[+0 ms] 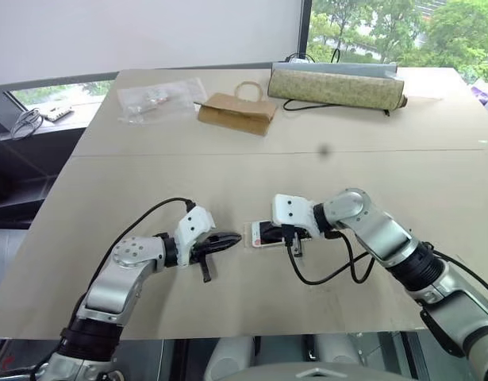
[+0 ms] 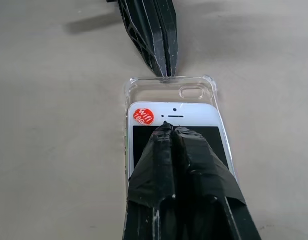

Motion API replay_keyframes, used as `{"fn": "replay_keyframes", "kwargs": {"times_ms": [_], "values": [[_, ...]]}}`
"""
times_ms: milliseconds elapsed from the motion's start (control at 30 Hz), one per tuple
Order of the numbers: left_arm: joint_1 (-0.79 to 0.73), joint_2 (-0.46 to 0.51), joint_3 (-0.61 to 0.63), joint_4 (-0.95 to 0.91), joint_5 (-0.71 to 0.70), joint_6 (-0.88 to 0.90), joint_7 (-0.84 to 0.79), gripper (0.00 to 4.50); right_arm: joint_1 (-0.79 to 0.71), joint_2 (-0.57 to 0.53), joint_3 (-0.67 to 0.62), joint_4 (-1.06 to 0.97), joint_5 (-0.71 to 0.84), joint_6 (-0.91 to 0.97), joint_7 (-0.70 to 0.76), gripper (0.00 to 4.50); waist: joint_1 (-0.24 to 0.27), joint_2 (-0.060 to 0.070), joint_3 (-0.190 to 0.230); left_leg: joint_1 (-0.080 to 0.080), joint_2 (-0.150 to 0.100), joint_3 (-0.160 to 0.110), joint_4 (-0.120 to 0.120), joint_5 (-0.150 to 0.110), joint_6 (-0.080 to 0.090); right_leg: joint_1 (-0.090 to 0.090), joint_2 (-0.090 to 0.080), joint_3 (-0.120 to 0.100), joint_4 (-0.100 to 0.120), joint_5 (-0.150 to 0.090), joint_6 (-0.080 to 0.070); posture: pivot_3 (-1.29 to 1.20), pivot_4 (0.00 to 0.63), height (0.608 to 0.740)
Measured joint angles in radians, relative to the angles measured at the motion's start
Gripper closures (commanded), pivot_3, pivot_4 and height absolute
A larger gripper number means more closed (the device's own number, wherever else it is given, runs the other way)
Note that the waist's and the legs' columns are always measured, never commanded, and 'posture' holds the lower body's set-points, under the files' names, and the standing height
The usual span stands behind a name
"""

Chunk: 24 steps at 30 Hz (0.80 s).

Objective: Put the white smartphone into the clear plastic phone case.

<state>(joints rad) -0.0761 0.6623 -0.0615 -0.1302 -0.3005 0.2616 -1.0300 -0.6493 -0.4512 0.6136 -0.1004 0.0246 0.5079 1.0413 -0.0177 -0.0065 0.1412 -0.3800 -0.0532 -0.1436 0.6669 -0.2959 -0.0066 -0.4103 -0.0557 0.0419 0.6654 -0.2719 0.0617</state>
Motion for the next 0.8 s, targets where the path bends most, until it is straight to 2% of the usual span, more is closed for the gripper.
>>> {"fn": "replay_keyframes", "kwargs": {"times_ms": [300,433,600,800], "values": [[0.000,0.001,-0.002,-0.017,-0.001,0.017,-0.001,4.50,0.013,-0.017,0.042,0.034,-0.113,-0.206,0.004,4.44,0.000,0.004,-0.012,0.004,0.000,0.000,0.000,0.000,0.000,0.004,0.001,0.000,0.000,0.000,0.000,0.00,0.150,0.740],[0.000,0.000,-0.014,-0.018,-0.004,0.017,-0.001,4.50,0.015,-0.014,0.046,0.065,-0.145,-0.260,0.003,4.44,0.003,0.005,-0.013,0.021,0.000,0.001,-0.005,-0.003,0.005,0.020,0.002,0.000,-0.003,0.000,0.000,0.00,0.150,0.740],[0.000,0.000,-0.020,-0.018,-0.006,0.017,-0.008,4.50,0.015,-0.009,0.050,0.086,-0.175,-0.301,0.003,4.44,0.004,0.005,-0.012,0.033,0.000,0.000,-0.010,-0.003,0.005,0.031,0.003,0.000,-0.004,-0.001,0.000,0.00,0.150,0.740],[0.002,0.021,-0.016,-0.017,-0.012,0.017,-0.020,4.50,0.014,0.009,0.046,0.110,-0.176,-0.312,0.011,4.44,0.001,0.007,-0.014,0.036,0.000,0.000,-0.013,-0.003,0.005,0.032,0.003,0.001,-0.004,-0.001,0.000,0.00,0.150,0.740]]}}
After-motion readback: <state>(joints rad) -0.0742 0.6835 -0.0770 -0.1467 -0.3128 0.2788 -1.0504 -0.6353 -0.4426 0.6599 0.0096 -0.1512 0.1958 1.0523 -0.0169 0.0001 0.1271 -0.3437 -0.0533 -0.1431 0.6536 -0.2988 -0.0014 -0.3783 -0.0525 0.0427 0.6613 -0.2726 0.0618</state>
